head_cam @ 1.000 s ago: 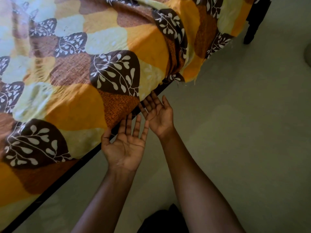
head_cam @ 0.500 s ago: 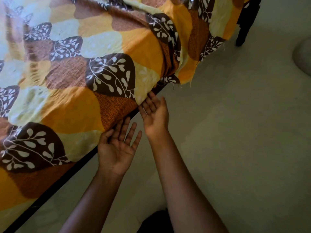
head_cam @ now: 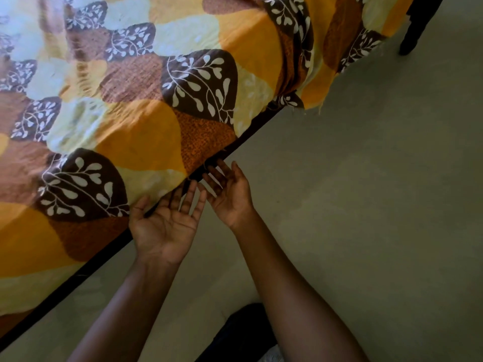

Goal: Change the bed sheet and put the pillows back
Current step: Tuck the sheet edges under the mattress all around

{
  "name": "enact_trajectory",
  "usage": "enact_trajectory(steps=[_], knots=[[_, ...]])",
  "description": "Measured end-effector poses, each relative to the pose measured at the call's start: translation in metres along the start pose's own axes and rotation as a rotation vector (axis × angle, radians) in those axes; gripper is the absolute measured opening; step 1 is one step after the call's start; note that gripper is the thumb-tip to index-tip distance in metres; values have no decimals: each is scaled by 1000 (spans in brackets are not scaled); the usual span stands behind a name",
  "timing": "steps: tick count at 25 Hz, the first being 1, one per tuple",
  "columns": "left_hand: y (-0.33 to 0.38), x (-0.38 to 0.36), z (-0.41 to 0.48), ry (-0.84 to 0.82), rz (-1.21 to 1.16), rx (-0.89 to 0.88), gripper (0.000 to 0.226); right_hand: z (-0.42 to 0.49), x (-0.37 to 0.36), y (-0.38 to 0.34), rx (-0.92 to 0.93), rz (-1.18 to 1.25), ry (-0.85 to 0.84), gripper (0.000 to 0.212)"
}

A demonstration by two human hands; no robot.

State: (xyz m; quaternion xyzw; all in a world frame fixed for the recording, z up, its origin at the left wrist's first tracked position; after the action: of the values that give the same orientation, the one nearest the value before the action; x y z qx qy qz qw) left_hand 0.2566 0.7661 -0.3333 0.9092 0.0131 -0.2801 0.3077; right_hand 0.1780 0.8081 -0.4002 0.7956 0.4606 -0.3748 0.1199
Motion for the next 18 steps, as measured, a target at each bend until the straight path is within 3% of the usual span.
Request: enact_trajectory(steps=[6,9,12,15,18], knots=[[3,2,0,-157,-91,33,91,4,-23,9,14,34,-133,58],[6,0,-1,-226,-155,65,91,-8,-36,4,42,191,-242,58],[9,-5,-4,-270,-236,106,86,-15,-61,3,62,171,-295,69],[5,-1,-2,-182,-239,103,77,-14,-78,-7,72,145,-167,71],[-4,16,2,16,64,78,47,-31,-36,-19,155,20,34,47]])
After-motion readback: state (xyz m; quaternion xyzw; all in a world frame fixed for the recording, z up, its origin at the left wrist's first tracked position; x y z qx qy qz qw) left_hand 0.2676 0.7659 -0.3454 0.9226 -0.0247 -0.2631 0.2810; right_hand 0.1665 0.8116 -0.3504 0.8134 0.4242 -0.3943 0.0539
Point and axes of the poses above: each hand's wrist, its own z-axis towards the middle knuckle, its own x-axis out of the back of the hand, y = z × x, the point moved 10 cm from there along z, towards the middle knuckle, and after that the axes turned 12 degrees about y, right-handed, at the moved point
